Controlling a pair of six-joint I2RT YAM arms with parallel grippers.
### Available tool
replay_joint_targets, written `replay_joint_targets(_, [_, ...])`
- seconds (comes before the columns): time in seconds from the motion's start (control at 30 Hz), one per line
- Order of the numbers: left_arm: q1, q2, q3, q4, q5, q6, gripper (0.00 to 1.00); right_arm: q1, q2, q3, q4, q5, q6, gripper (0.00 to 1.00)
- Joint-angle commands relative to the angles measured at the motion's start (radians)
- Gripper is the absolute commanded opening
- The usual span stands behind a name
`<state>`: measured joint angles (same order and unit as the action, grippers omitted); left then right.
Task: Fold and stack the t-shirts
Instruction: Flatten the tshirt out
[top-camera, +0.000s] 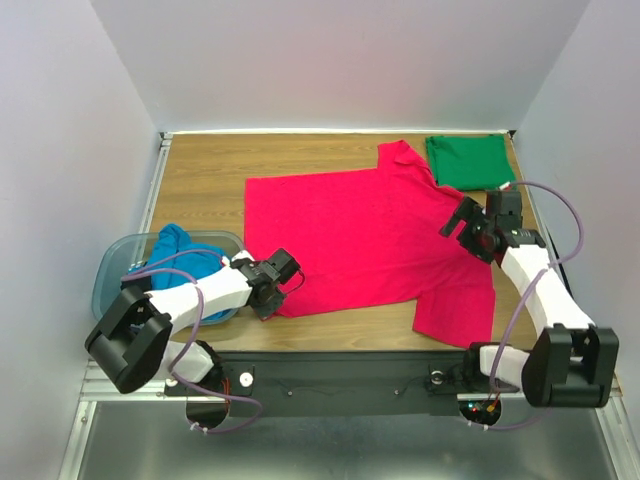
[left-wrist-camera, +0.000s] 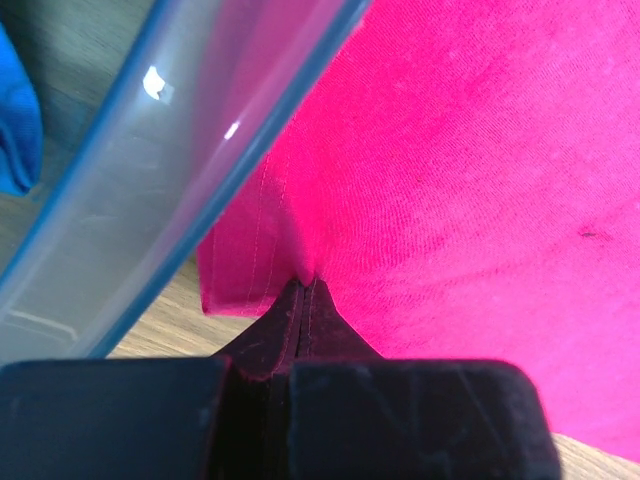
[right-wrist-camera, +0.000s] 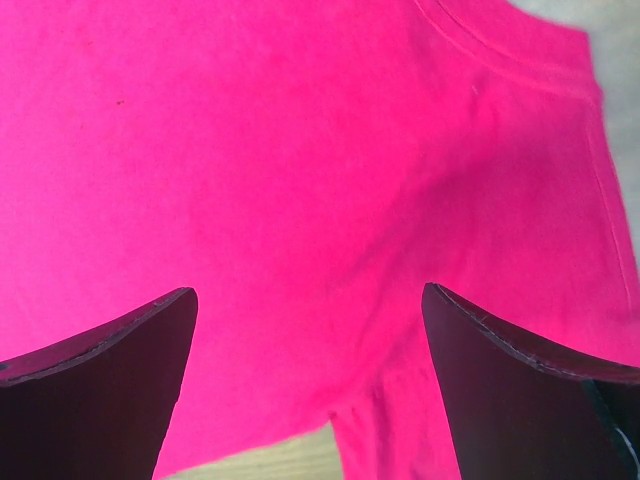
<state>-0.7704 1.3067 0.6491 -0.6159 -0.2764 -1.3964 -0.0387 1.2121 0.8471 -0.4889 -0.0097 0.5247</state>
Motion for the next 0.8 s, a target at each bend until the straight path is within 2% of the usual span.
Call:
replay_joint_targets(0.0, [0.0,-0.027,-0.014,-0.033,-0.003,0.005,0.0,-0.001,-0.108,-0.031,-0.192,0.053,0.073,1.0])
replay_joint_targets(0.2, [0.0,-0.047,0.015,-0.028,-0.017,0.049,0.0,-0.001,-0.203,-0.082,-0.43,0.085,0.145,1.0])
replay_joint_targets(0.33, [0.0,-0.049,0.015,-0.012,-0.02,0.069,0.0,0.0,-0.311,-0.184,-0.552,-0.005,0.231,1.0])
replay_joint_targets(0.53, [0.0,-0.076,-0.012,0.016,0.0,0.077,0.0,0.0,-0.41,-0.217,-0.588,-0.027,0.333,1.0])
replay_joint_targets(0.73, [0.0,-0.098,-0.022,0.022,0.0,0.068,0.0,0.0,-0.358,-0.321,-0.513,-0.044,0.376,0.98])
replay_joint_targets(0.77, [0.0,-0.096,-0.023,0.025,0.006,0.069,0.0,0.0,-0.347,-0.329,-0.499,-0.064,0.383,0.95])
